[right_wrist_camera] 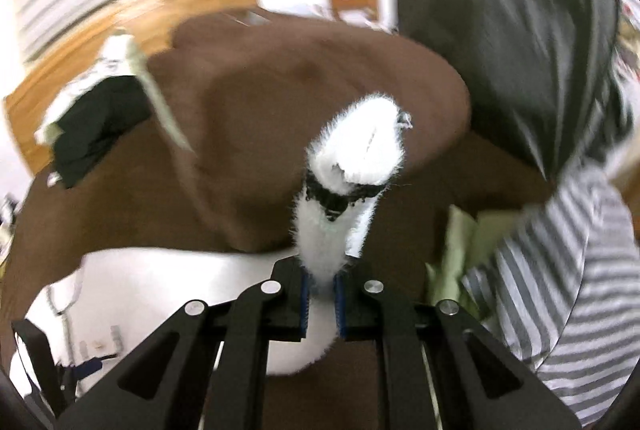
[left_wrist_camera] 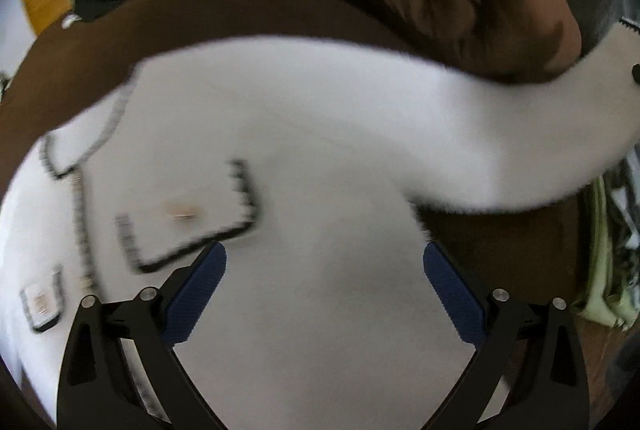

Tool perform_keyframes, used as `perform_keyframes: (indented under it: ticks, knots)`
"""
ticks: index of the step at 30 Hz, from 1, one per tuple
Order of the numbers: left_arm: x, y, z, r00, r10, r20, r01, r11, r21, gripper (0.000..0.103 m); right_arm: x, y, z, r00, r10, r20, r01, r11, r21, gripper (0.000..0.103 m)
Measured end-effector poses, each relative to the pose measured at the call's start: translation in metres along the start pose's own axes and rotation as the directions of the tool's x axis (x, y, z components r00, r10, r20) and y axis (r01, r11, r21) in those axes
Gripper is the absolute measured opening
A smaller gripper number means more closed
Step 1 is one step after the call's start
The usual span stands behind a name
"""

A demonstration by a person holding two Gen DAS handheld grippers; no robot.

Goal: Fold large clothes
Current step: 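Carry the held sleeve across the cardigan body and open the right gripper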

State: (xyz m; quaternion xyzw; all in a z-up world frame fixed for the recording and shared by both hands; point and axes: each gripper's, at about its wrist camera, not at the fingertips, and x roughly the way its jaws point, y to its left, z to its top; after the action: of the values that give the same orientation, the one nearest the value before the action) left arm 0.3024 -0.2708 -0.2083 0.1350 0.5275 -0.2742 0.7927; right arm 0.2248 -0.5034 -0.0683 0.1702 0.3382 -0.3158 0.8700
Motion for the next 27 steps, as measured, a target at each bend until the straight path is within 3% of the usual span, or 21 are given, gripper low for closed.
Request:
perform_keyframes:
  ticks: [5,7,11,14,17,20,27]
  knots:
    - [-0.055,0.044,-0.008,0.995,0.083,0.061,-0.077,0.993,-0.094,0.097,-0.054,0.067,0.023,0.985,0.167,0.047,-0.160,0.979,-0.127,0.010]
    - [-0.078,0.082,-0.014,0.990,0.119,0.077,-0.107,0.983,-0.147,0.097,-0.072,0.100,0.023,0.972,0.229,0.057,-0.217,0.962,-0.163,0.010]
    - [-0.119,0.134,-0.038,0.977,0.188,0.097,-0.159,0.955,-0.252,0.097,-0.097,0.167,0.018,0.927,0.372,0.040,-0.348,0.897,-0.271,0.010]
    - [-0.148,0.176,-0.063,0.962,0.259,0.091,-0.216,0.919,-0.331,0.097,-0.110,0.222,0.013,0.895,0.446,0.000,-0.419,0.840,-0.344,0.010]
    - [-0.162,0.217,-0.086,0.951,0.302,0.064,-0.254,0.884,-0.393,0.097,-0.108,0.274,-0.010,0.858,0.507,-0.077,-0.492,0.770,-0.407,0.010]
    - [-0.168,0.249,-0.112,0.942,0.335,0.014,-0.294,0.843,-0.450,0.097,-0.100,0.324,-0.053,0.837,0.523,-0.158,-0.528,0.701,-0.480,0.010]
    - [-0.164,0.285,-0.167,0.909,0.404,-0.099,-0.397,0.774,-0.493,0.097,-0.069,0.374,-0.162,0.772,0.496,-0.398,-0.636,0.580,-0.510,0.010]
